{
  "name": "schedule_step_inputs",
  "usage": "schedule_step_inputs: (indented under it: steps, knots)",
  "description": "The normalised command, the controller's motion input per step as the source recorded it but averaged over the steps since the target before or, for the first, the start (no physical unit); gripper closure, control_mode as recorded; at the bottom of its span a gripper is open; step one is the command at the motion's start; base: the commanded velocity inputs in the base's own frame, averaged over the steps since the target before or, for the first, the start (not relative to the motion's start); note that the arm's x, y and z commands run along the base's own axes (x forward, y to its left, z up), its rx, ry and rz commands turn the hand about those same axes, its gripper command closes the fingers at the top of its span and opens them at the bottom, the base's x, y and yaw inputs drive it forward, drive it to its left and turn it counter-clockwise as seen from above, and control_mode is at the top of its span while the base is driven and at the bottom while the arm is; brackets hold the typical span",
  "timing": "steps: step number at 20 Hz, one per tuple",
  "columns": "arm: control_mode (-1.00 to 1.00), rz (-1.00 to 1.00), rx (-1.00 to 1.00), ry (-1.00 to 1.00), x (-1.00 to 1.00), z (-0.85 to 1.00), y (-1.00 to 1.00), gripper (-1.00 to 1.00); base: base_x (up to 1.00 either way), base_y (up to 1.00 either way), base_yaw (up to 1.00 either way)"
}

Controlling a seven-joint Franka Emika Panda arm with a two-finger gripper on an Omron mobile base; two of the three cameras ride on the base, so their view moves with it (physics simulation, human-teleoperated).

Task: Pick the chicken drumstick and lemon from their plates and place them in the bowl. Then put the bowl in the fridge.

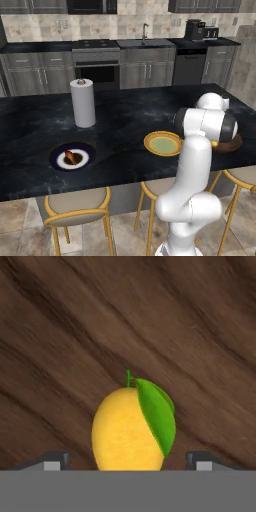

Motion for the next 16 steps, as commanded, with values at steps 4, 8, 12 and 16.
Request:
schedule_step_inputs:
  steps: [4, 8, 12, 16]
  knots:
    - [-1.00, 0.02, 0.00, 0.00, 0.00, -0.10, 0.00, -1.00, 0.00, 0.00, 0.00]
    - [-1.00, 0.03, 0.00, 0.00, 0.00, 0.01, 0.00, -1.00, 0.00, 0.00, 0.00]
    - [-1.00, 0.03, 0.00, 0.00, -0.11, 0.47, 0.02, -1.00, 0.00, 0.00, 0.00]
    - [-1.00, 0.03, 0.00, 0.00, -0.32, 0.60, 0.09, -1.00, 0.00, 0.00, 0.00]
